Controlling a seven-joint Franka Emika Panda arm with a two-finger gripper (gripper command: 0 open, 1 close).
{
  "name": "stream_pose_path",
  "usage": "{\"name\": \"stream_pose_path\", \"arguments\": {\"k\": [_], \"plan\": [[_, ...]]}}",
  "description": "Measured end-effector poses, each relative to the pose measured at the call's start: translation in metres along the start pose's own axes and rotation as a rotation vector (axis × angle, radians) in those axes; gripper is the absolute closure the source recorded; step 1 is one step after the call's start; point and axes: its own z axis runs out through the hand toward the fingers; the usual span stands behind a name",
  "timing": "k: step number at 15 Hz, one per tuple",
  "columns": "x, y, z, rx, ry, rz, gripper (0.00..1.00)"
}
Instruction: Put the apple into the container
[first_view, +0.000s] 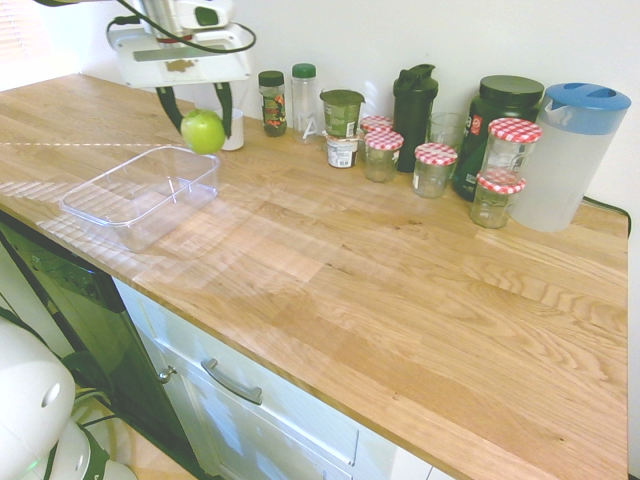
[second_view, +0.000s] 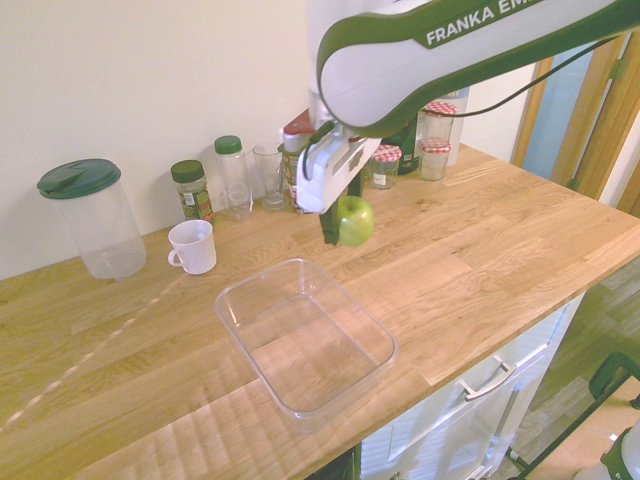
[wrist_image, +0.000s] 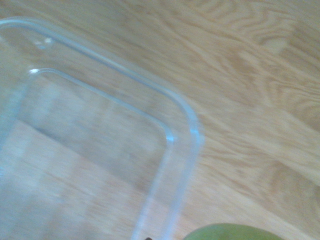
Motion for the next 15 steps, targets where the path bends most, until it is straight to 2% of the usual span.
{"name": "stream_pose_path", "arguments": {"k": [3, 6, 15], "plan": [[-0.012, -0.047, 0.021, 0.043, 0.0, 0.048, 1.0], [-0.002, -0.069, 0.052, 0.039, -0.017, 0.075, 1.0], [-0.028, -0.061, 0.113, -0.021, -0.07, 0.08, 1.0]]}}
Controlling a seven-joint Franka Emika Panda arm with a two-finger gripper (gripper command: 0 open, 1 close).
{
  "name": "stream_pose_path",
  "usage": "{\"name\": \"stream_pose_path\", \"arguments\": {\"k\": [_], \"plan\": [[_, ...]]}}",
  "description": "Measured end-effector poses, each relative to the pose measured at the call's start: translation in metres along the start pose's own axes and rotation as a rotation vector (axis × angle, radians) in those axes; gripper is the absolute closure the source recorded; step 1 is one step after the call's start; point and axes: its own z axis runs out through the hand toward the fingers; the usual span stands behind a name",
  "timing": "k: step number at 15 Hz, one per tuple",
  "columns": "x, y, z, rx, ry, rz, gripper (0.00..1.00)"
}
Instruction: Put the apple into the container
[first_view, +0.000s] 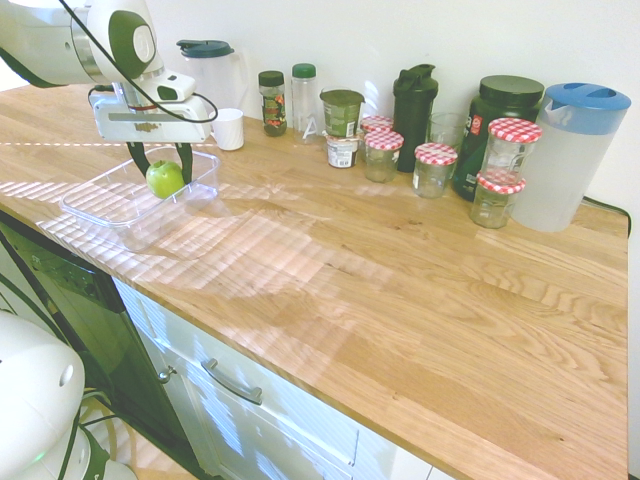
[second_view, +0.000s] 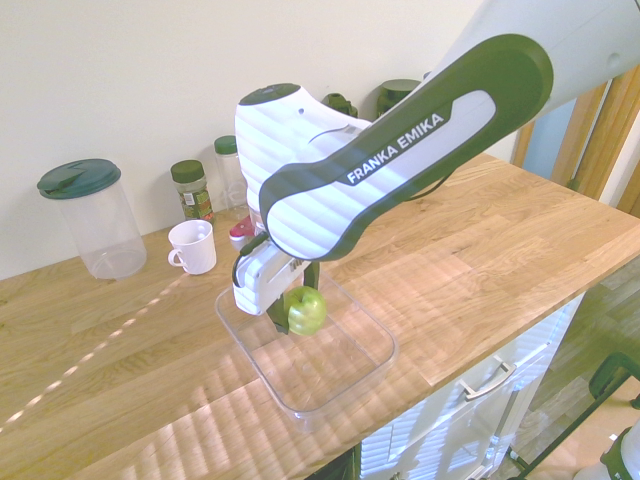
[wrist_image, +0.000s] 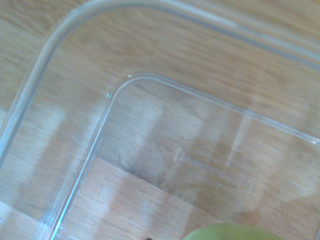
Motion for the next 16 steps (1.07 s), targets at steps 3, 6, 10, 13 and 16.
{"name": "stream_pose_path", "arguments": {"k": [3, 6, 10, 13, 16], "plan": [[-0.004, -0.001, 0.002, -0.002, -0.002, 0.002, 0.0], [-0.007, -0.002, 0.003, -0.006, -0.006, 0.0, 0.0], [-0.015, -0.003, 0.004, -0.008, -0.018, -0.002, 0.0], [-0.016, 0.003, -0.01, -0.001, -0.021, 0.002, 0.0], [0.003, 0.026, -0.07, 0.05, 0.002, 0.04, 0.0]]}}
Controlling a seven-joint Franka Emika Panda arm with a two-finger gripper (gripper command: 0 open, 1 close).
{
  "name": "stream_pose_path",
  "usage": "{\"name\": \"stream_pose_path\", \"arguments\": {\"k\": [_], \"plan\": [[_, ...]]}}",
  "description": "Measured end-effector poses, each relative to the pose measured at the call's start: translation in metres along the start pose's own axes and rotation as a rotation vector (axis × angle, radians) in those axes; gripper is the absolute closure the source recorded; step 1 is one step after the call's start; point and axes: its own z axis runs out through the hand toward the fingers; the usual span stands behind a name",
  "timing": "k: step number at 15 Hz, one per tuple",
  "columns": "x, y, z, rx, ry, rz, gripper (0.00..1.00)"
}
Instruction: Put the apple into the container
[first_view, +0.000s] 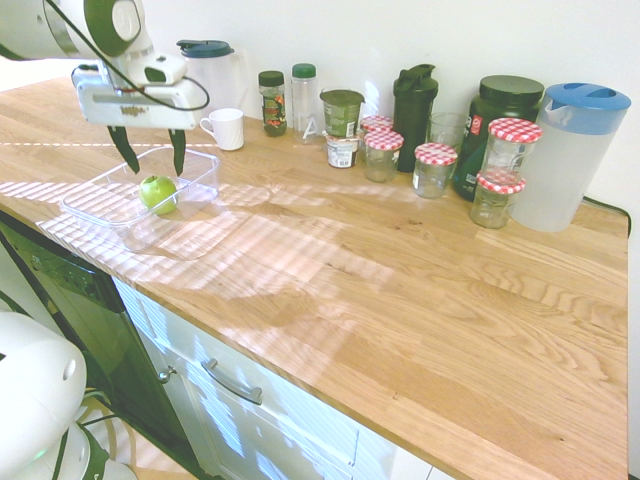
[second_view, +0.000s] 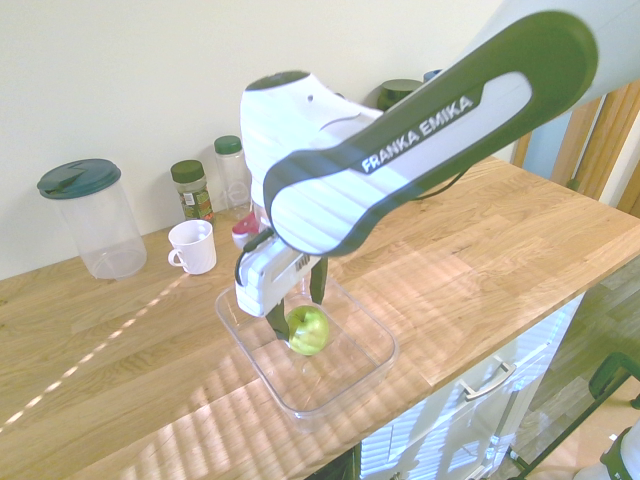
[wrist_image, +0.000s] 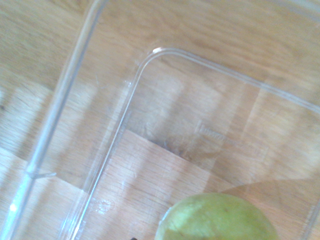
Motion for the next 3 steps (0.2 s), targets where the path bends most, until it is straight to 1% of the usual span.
{"name": "stream_pose_path", "arguments": {"k": [1, 2, 3], "plan": [[0.017, 0.018, -0.028, 0.007, 0.015, 0.043, 0.0], [0.038, 0.046, -0.049, 0.003, 0.03, 0.104, 0.0], [0.065, 0.084, -0.059, -0.012, 0.04, 0.176, 0.0]]}}
